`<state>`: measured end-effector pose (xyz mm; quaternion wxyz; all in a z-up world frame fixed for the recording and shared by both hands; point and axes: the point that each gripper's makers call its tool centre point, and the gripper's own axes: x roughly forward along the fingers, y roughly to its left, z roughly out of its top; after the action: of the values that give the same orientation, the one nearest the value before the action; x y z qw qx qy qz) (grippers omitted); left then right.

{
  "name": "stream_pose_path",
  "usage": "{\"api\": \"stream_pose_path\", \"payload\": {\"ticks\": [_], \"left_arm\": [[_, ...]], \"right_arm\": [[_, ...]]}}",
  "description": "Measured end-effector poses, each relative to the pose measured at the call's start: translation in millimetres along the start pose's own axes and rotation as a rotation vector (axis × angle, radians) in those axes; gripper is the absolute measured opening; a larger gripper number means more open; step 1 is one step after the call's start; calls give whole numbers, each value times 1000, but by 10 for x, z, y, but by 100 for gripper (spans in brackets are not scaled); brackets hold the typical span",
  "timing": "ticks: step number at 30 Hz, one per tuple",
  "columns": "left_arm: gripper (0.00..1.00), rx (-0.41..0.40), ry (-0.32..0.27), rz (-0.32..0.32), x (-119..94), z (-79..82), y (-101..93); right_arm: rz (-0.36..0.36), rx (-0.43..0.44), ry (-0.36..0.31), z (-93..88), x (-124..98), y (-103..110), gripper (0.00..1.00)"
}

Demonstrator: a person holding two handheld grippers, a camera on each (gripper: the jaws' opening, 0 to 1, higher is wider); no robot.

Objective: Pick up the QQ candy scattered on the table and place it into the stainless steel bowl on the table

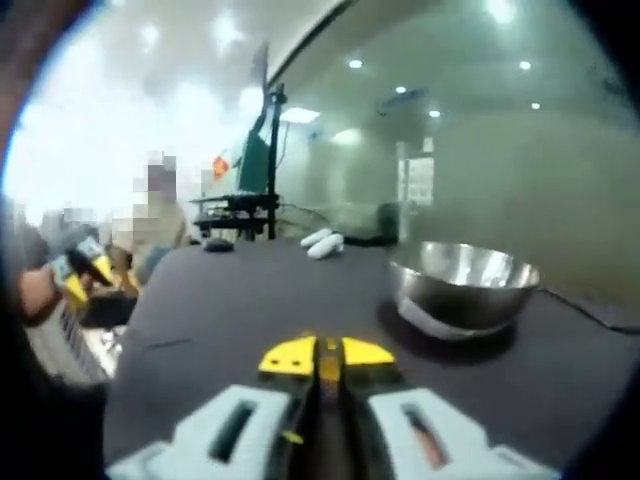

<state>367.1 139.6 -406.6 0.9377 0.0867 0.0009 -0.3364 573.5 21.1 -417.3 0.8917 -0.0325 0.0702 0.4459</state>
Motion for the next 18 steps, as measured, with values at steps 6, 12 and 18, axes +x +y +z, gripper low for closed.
{"api": "stream_pose_path", "payload": {"ticks": [6,12,18], "left_arm": [[23,4,-3,-8,20,14,-31],[23,3,1,-6,11,-2,-31],[23,26,19,-12,-3,-39,-66]], "right_arm": [[-64,13,-31,179,-38,-281,9],[-95,-41,-52,403,97,-378,9],[-152,-62,-81,743,272,-604,9]]}}
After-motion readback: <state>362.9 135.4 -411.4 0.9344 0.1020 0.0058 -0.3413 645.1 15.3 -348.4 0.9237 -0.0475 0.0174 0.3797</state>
